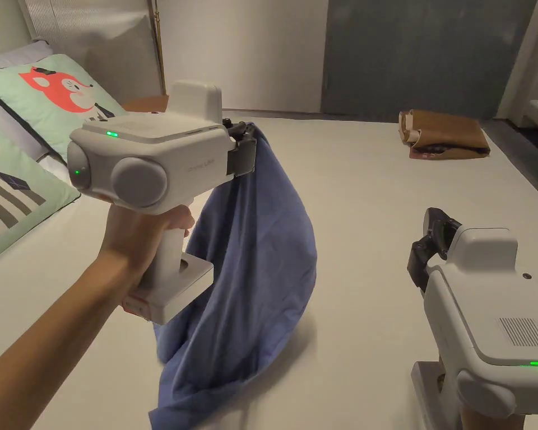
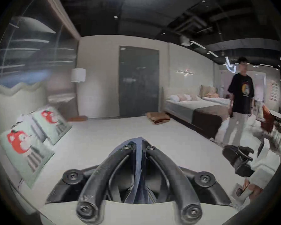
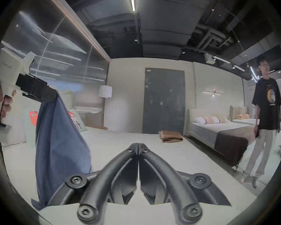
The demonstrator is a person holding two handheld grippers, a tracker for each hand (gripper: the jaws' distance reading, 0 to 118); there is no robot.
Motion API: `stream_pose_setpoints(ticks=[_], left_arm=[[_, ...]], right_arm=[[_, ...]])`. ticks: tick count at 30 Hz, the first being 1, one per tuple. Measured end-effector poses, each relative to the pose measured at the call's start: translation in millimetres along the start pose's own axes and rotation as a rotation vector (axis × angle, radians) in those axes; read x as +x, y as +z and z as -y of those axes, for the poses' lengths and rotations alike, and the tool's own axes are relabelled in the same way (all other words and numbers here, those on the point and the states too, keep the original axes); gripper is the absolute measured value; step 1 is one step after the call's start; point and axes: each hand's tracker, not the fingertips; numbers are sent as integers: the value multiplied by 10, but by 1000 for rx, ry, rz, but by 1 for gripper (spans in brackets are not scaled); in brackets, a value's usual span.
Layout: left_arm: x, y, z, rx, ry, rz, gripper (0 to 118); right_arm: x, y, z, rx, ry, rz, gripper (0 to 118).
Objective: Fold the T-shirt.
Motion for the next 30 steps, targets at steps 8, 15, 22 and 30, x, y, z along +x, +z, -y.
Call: stream_pose_setpoints(ticks=[8, 15, 22, 30], left_arm=[[725, -535, 562, -121, 56, 249, 1], [903, -1051, 1682, -429, 120, 286, 1], [844, -1435, 2622, -711, 75, 168, 1], [741, -1303, 2562, -653, 158, 87, 79]], right_arm=[[489, 190, 56, -18, 16, 119, 0], [692, 216, 262, -57, 18, 161, 0], [687, 285, 307, -96, 14, 168, 0], [609, 233, 322, -104, 15, 155, 0]])
